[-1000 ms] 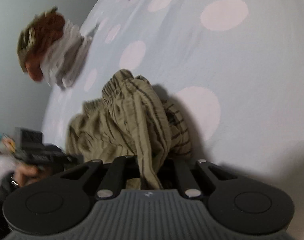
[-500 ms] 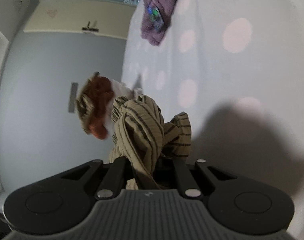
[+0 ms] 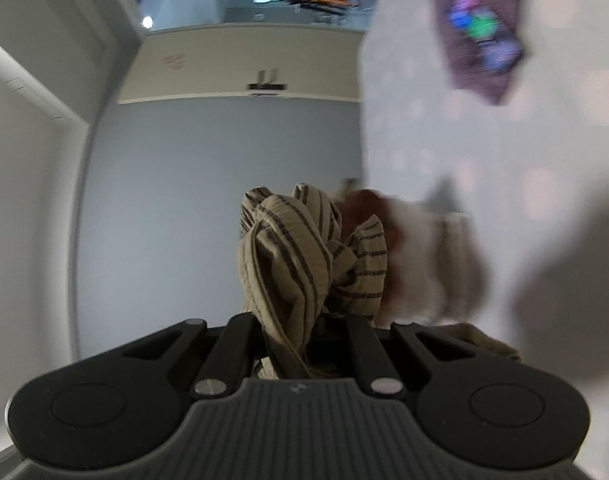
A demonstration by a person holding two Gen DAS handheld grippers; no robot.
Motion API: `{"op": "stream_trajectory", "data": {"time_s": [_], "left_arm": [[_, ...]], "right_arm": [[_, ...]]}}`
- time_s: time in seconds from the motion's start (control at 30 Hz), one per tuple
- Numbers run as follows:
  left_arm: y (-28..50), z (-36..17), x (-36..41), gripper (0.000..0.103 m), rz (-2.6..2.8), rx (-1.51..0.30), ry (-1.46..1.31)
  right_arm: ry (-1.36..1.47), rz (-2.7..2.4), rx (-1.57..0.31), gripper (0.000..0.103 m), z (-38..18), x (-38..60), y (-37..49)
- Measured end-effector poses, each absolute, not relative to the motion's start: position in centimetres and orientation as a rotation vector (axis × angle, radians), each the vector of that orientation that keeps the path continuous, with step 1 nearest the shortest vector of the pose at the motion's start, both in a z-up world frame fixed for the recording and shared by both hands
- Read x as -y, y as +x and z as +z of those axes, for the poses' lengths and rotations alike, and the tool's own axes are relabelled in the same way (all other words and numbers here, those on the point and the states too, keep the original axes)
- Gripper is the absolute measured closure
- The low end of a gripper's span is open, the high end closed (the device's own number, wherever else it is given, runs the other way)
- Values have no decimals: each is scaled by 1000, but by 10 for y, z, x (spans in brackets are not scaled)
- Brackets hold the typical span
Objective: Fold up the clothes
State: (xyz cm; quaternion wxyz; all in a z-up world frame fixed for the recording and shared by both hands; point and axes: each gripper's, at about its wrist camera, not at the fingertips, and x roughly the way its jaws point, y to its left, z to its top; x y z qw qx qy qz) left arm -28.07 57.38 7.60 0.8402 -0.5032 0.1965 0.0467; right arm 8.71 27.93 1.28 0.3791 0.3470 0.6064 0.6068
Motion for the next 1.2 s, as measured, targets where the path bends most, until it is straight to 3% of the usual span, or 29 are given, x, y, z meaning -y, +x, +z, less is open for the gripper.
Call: {"op": "stream_trajectory", "data": {"time_s": [0.17,0.33,0.53,0.77,0.87,0.9,0.97,1.03,1.13,1.2], "left_arm": [[-326,149,-648,98,217,-343,-1021],[-357,177,-710,98,299,-360,-1010],[-388,153,-768,97,378,-360,-1082],[-398,61,-803,95,494,-440,-1267],[-398,21,-803,87,581,-479,-1323],[-399,20,-800,84,588,-464,-1302],[-404,25,-795,84,603,-416,-1257],[-410,42,-790,82,635,-413,-1200],[-409,86,-779,80,766,-527,-915],[-411,123,-762,80,816,-452,-738]], "right_arm": [[915,1622,-1564,95,68,-381,58],[893,1639,-1613,95,90,-476,27],[878,1559,-1723,95,56,-541,-13],[781,1404,-1815,95,-5,-582,-36],[644,1415,-1720,74,-10,-587,-35],[594,1442,-1673,64,-7,-587,-34],[494,1492,-1553,57,8,-583,-31],[392,1543,-1400,40,31,-572,-29],[251,1613,-1100,35,74,-551,-31],[152,1648,-851,37,103,-540,-42]]}}
